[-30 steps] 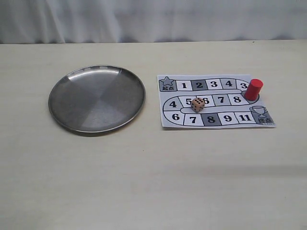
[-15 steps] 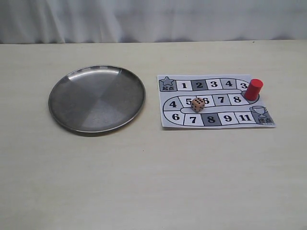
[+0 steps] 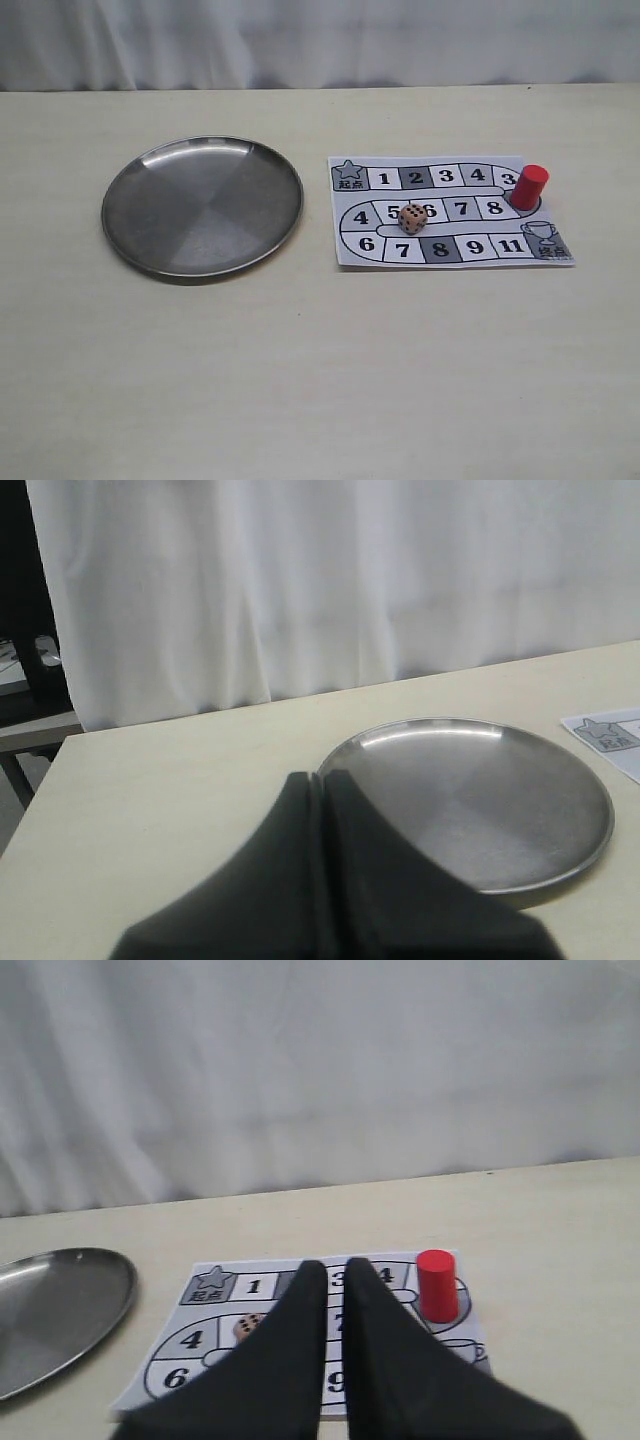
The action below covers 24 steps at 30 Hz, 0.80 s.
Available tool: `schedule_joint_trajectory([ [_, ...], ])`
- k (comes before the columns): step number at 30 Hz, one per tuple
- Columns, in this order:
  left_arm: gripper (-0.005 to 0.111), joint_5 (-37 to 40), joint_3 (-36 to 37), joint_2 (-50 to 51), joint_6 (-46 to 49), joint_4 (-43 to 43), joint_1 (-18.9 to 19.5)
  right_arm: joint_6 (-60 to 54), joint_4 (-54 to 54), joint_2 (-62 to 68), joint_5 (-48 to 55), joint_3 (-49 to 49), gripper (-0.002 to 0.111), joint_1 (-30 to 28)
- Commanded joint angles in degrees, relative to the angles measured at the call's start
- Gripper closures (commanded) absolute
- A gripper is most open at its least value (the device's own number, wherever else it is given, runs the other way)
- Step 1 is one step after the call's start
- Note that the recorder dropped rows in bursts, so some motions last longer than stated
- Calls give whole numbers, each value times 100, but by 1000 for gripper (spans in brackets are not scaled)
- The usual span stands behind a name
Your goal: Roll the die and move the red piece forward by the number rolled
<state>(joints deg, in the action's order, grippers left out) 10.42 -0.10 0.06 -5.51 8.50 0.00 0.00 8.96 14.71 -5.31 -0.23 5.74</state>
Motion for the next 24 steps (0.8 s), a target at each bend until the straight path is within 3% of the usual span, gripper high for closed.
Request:
schedule_joint_trajectory([
  [1,107,-49,10,-6,-14,-21,-3,-187,-86,-34,-81,23,103,468],
  [14,107,-49,10,-6,-14,-21,-3,-204,132,-144,-59,23,103,523],
  [20,107,-49,10,-6,-14,-21,-3,-204,132,-737,23,23,103,-476],
  [24,107,-49,10,-6,-14,-21,-3,-204,132,-999,189,23,103,-722],
])
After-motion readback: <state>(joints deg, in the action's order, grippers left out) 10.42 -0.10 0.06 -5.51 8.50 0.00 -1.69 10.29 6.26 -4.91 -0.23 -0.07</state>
